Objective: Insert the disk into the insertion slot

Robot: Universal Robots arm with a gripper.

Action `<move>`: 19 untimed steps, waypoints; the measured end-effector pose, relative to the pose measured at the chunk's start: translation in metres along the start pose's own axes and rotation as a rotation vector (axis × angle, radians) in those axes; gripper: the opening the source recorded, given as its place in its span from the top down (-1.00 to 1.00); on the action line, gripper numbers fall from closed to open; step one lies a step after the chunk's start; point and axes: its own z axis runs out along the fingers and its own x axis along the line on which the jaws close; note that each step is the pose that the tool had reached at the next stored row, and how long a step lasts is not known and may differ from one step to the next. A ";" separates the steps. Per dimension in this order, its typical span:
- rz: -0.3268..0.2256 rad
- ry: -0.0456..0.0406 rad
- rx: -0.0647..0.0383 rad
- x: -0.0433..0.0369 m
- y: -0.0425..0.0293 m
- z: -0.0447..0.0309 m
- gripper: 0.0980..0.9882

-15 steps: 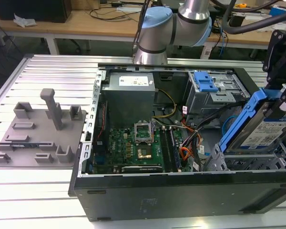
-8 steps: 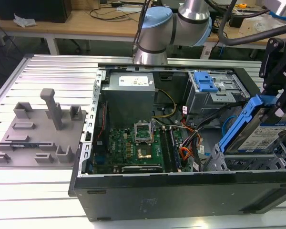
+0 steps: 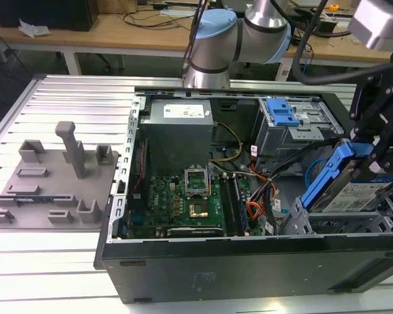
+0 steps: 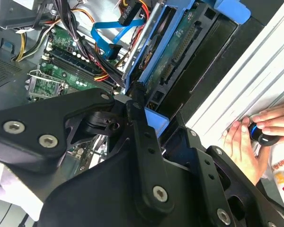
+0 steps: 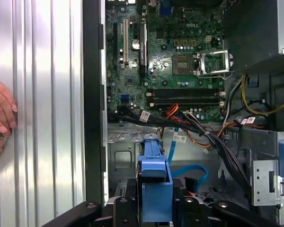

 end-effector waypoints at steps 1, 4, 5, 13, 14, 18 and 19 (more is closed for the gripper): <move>0.000 0.0000 0.000 0.0002 -0.0001 0.0020 0.40; 0.000 -0.0001 0.000 0.0010 -0.0003 0.0089 0.40; 0.000 0.0000 0.000 0.0013 -0.0003 0.0114 0.40; 0.000 0.0002 0.000 0.0014 -0.0004 0.0146 0.23; 0.000 0.0001 0.000 0.0014 -0.0003 0.0147 0.23; 0.000 0.0002 0.000 0.0015 0.0018 0.0149 -0.06; 0.000 0.0001 0.000 0.0015 0.0022 0.0149 -0.21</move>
